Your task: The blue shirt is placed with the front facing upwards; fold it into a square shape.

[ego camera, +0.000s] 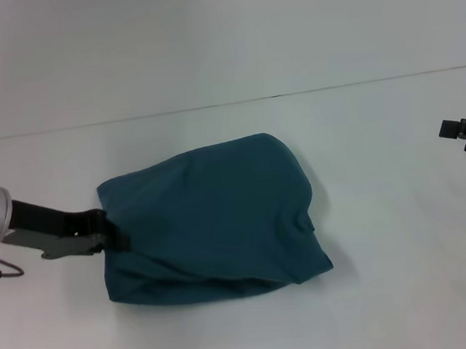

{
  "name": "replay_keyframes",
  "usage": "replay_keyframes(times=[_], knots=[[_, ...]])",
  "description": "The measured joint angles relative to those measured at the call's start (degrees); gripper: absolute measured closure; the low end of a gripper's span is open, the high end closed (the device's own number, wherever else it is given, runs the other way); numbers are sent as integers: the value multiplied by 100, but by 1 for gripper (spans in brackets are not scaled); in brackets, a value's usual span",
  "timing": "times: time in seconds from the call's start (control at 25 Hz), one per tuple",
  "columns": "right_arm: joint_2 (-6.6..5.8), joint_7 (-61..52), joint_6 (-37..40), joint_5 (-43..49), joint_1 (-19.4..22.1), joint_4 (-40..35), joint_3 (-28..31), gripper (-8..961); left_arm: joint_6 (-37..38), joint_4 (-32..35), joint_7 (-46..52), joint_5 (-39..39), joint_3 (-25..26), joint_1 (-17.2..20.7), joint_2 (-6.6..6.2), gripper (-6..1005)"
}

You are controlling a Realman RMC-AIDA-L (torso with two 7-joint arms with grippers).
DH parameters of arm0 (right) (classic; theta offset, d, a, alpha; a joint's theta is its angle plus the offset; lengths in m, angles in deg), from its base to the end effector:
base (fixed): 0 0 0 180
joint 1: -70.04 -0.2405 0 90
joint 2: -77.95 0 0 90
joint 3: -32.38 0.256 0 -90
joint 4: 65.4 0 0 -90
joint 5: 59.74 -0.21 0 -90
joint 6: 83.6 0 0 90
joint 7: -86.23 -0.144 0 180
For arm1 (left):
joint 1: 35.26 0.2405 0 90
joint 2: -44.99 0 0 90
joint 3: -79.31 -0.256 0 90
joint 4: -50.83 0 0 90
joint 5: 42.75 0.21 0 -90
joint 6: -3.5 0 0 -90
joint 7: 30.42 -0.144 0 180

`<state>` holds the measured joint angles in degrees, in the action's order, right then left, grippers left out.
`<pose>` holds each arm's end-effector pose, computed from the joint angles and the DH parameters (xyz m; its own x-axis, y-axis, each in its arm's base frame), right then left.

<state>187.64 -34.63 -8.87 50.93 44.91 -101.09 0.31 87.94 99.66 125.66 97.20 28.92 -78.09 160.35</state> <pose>0.3499 0.3472 0.0954 0.1404 -0.6740 -0.7252 -0.9824 -0.1861 -0.0172 -0.2286 0.3933 0.0237 0.2297 0.9541 0.1923 0.9647 -0.1972 -0.1743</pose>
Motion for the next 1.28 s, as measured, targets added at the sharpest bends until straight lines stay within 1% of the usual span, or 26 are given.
replay_keyframes(times=[0.16, 0.4, 0.64, 0.72, 0.8, 0.92, 1.0, 1.04, 1.12, 1.2, 1.24, 1.28], knots=[[0, 1, 24, -2, 4, 0, 13, 26, 54, -109, 94, 215, 66, 19, -24, 805], [0, 0, 38, -3, 13, 0, 16, 26, 108, -156, 52, 284, 77, 55, -38, 793], [0, -3, 44, -2, 8, 0, 16, 26, 71, -52, 23, 669, 26, 106, 15, 781], [0, -4, 44, -2, 4, 0, 15, 26, 76, 4, 78, 812, 65, 115, 11, 777], [-2, -6, 44, -2, 3, 0, 9, 26, 119, 174, 116, 843, 216, 164, 7, 773], [-9, -21, 42, -2, -5, 0, -4, 26, 215, 765, 97, 680, 681, 345, 121, 634], [-9, -29, 42, 1, -9, 0, -9, 26, 288, 1111, 78, 467, 859, 454, 206, 541], [-12, -30, 38, 4, -8, 0, -8, 26, 320, 1182, 75, 303, 910, 504, 225, 501], [-15, -31, 37, 5, -7, 0, -2, 26, 352, 1156, 72, -78, 1006, 569, 245, 421], [-20, -31, 35, 7, -5, 0, 12, 26, 340, 801, 72, -678, 1150, 611, 243, 340], [-21, -32, 36, 7, -5, -1, 14, 26, 331, 723, 75, -753, 1161, 614, 243, 300], [-22, -32, 38, 7, -6, -4, 14, 26, 268, 447, 89, -922, 1196, 623, 244, 257]])
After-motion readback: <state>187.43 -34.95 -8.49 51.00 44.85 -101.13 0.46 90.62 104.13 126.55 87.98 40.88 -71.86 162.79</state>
